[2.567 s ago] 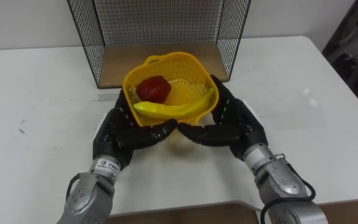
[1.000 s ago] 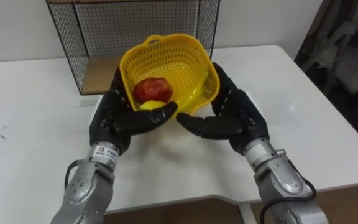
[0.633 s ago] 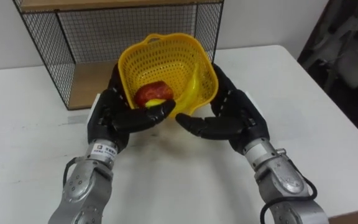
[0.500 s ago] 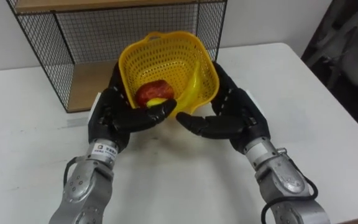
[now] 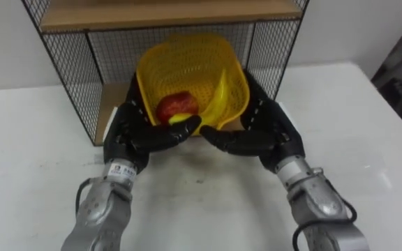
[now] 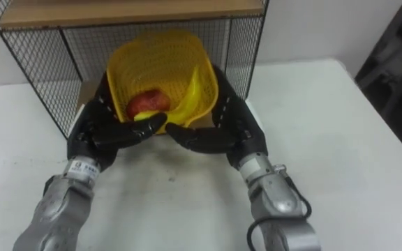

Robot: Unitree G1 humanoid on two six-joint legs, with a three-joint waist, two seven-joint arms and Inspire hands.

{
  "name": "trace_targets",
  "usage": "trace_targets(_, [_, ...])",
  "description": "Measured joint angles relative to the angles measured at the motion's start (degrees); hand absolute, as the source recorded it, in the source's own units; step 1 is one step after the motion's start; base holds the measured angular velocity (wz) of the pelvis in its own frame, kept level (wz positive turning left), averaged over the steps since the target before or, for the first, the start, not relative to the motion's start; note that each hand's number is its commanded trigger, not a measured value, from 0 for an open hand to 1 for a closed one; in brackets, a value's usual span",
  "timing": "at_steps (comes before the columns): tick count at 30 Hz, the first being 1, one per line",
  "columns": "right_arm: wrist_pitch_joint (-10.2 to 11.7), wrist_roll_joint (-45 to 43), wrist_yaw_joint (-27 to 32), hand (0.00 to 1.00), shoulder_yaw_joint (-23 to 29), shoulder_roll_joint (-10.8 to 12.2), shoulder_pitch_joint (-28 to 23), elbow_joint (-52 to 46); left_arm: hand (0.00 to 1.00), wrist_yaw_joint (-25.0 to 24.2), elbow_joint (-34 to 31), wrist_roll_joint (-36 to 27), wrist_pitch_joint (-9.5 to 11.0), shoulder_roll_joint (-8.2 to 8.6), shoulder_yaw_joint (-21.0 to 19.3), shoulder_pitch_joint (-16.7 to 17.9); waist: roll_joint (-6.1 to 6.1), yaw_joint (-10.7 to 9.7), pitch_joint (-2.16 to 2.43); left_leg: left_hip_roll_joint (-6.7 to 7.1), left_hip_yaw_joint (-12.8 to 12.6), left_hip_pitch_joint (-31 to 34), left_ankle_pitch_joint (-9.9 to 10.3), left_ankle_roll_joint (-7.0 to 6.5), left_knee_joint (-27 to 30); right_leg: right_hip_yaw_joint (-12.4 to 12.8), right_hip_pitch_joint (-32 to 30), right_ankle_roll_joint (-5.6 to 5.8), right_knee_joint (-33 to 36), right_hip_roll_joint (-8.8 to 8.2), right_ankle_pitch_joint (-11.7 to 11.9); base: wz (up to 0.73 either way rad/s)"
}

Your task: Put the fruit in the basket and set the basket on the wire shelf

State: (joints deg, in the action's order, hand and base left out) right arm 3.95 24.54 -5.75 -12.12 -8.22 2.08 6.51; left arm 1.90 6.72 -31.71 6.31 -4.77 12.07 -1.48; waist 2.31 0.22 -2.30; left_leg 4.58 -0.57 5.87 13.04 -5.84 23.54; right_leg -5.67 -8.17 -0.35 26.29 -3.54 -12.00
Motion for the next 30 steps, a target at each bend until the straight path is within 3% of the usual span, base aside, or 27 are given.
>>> trace_targets(2, [-0.3, -0.1, -0.3, 0.0, 0.0, -0.3, 0.0, 0.0, 0.0, 0.0, 0.0, 0.0, -0.1, -0.04, 0.0, 0.0, 0.01, 0.2, 0.27, -0.67, 0.0, -0.1, 0.2, 0.38, 0.0, -0.4, 0.7, -0.33, -1.5, 0.65, 0.5, -0.03])
trace_targets(4, [-0.4, 0.0, -0.3, 0.0, 0.1, -0.3, 0.2, 0.0, 0.0, 0.0, 0.0, 0.0, -0.3, 0.04, -0.1, -0.1, -0.25, 0.2, 0.93, -1.14, 0.2, -0.7, 0.3, 0.62, -0.3, -0.8, 1.9, -0.58, -2.9, 1.12, 0.8, 0.0])
trace_targets(12, [-0.9, 0.6, -0.3, 0.0, 0.5, -0.1, 1.1, 0.1, 0.0, 0.0, 0.0, 0.3, -1.7, -0.04, -0.4, -0.7, -0.05, 0.3, 1.36, -1.34, 0.3, -3.8, -1.6, 1.26, -4.4, -0.2, 4.8, -0.57, -6.6, 1.8, 2.5, -0.02])
trace_targets(17, [-2.8, 4.6, -0.3, 0.0, 0.5, -0.1, 1.9, 1.0, 0.0, 0.0, 1.1, 0.5, -2.7, -0.53, -1.4, -2.0, 0.19, 0.3, 1.32, -1.7, 0.1, -4.7, -1.9, 1.42, -5.0, -0.1, 5.9, -0.55, -7.7, 2.24, 2.9, -0.01])
trace_targets(23, [-5.3, 4.9, 0.1, 0.0, 0.8, -0.3, 7.5, 3.5, 0.0, 0.6, 4.5, 0.4, -5.4, -0.05, -2.8, -4.5, 0.19, 0.3, 1.21, -2.15, -0.1, -5.1, -2.3, 1.65, -6.0, -0.8, 6.8, -1.0, -10.0, 2.65, 4.2, -0.01])
trace_targets(28, [-7.9, 4.9, 1.7, 0.0, 0.9, 0.3, 15.1, 12.2, 0.0, 4.0, 12.8, -0.2, -10.1, 0.64, -3.4, -12.6, 0.05, 1.6, 1.11, -2.72, -0.1, -4.9, -2.3, 1.69, -6.1, -0.9, 7.9, -1.25, -13.0, 3.37, 6.0, -0.02])
trace_targets(30, [-9.2, 4.9, 3.0, 0.0, 1.1, 1.2, 17.4, 14.0, 0.0, 5.0, 14.0, -0.3, -11.1, 0.89, -4.1, -14.5, -0.01, 1.6, 1.08, -2.81, -0.1, -4.4, -2.4, 1.74, -6.1, -0.9, 7.7, -1.33, -13.5, 3.5, 6.4, 0.0])
